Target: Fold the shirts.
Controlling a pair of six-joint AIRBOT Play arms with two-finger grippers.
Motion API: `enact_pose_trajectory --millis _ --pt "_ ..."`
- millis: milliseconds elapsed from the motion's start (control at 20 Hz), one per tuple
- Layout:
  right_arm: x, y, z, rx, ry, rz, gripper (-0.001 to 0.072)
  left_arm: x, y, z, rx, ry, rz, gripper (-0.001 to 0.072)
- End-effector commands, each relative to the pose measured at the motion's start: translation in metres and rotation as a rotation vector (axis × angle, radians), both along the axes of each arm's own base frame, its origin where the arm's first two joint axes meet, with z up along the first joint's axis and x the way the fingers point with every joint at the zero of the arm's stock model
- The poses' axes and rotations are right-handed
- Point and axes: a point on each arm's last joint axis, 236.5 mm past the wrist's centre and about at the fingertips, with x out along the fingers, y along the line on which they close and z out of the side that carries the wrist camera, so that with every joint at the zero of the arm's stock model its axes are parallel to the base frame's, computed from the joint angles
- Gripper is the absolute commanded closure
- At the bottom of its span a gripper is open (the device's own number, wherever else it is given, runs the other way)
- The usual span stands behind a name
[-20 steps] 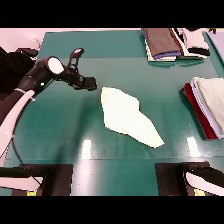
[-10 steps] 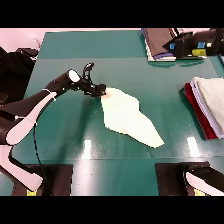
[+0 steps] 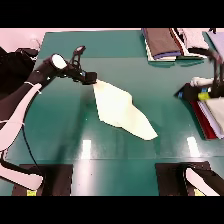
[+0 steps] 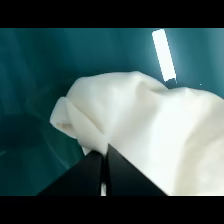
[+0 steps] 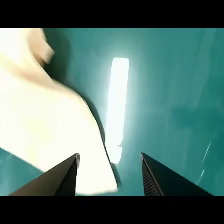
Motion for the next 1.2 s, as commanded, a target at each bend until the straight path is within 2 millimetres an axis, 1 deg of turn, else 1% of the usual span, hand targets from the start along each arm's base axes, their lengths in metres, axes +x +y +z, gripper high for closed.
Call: enact_pose_trajectory --millis 0,50,100,200,300,450,500,550,600,650,700,750,800,850,900,950,1000,1050,1100,1150 --pt "-0.065 0.003 -0.088 0.098 0.295 -0.062 0.0263 -0.002 0.014 0.025 0.046 -0.058 -0.009 0.0682" --pt "-0.072 0.016 -0.103 0.13 0.33 -0.048 0.0263 -0.003 0.014 0.023 0.048 -0.052 -0.011 0.0682" --pt "-0.072 0.032 -0.115 0.166 0.34 -0.037 0.0264 -0.004 0.014 0.021 0.05 -0.044 -0.015 0.0682" --pt "-0.065 0.058 -0.132 0.199 0.342 -0.021 0.0265 -0.007 0.014 0.02 0.053 -0.032 -0.021 0.0682" --pt "-0.062 0.079 -0.146 0.177 0.357 0.04 0.0265 -0.01 0.014 0.019 0.055 -0.022 -0.026 0.0681" --pt "-0.054 0.102 -0.157 0.146 0.372 0.129 0.0276 -0.012 0.014 0.018 0.057 -0.014 -0.031 0.0682" --pt "-0.049 0.106 -0.158 0.128 0.366 0.155 0.0378 -0.013 0.014 0.019 0.057 -0.012 -0.033 0.0682" --pt "-0.042 0.109 -0.155 0.115 0.351 0.175 0.052 -0.014 0.015 0.02 0.057 -0.013 -0.034 0.0682" --pt "-0.035 0.11 -0.15 0.096 0.324 0.198 0.0641 -0.014 0.015 0.026 0.055 -0.025 -0.033 0.0682" --pt "-0.025 0.108 -0.139 0.082 0.283 0.21 0.0698 -0.014 0.015 0.038 0.048 -0.052 -0.029 0.0682" --pt "-0.014 0.107 -0.122 0.072 0.231 0.221 0.0697 -0.014 0.018 0.06 0.038 -0.101 -0.022 0.0682" --pt "-0.001 0.102 -0.096 0.057 0.159 0.23 0.0698 -0.014 0.021 0.088 0.023 -0.162 -0.011 0.0682" --pt "0.012 0.096 -0.062 0.047 0.077 0.236 0.0698 -0.016 0.028 0.129 0.012 -0.255 0.0 0.0682" --pt "0.024 0.089 -0.016 0.035 -0.031 0.236 0.0698 -0.023 0.034 0.173 0.005 -0.362 -0.005 0.0682" --pt "0.032 0.082 0.032 0.028 -0.147 0.227 0.0698 -0.037 0.041 0.225 0.003 -0.485 -0.008 0.0682" --pt "0.037 0.074 0.087 0.012 -0.289 0.209 0.0698 -0.054 0.049 0.272 0.0 -0.591 0.0 0.0682" --pt "0.037 0.067 0.136 -0.005 -0.415 0.192 0.0698 -0.076 0.054 0.315 -0.016 -0.691 -0.002 0.0682" --pt "0.031 0.061 0.182 -0.022 -0.526 0.173 0.0698 -0.1 0.06 0.353 -0.03 -0.783 -0.001 0.0682" --pt "0.022 0.055 0.223 -0.035 -0.626 0.151 0.0699 -0.122 0.064 0.382 -0.049 -0.851 0.001 0.0682" --pt "0.012 0.052 0.253 -0.046 -0.696 0.137 0.0699 -0.14 0.067 0.401 -0.058 -0.898 0.0 0.0682"
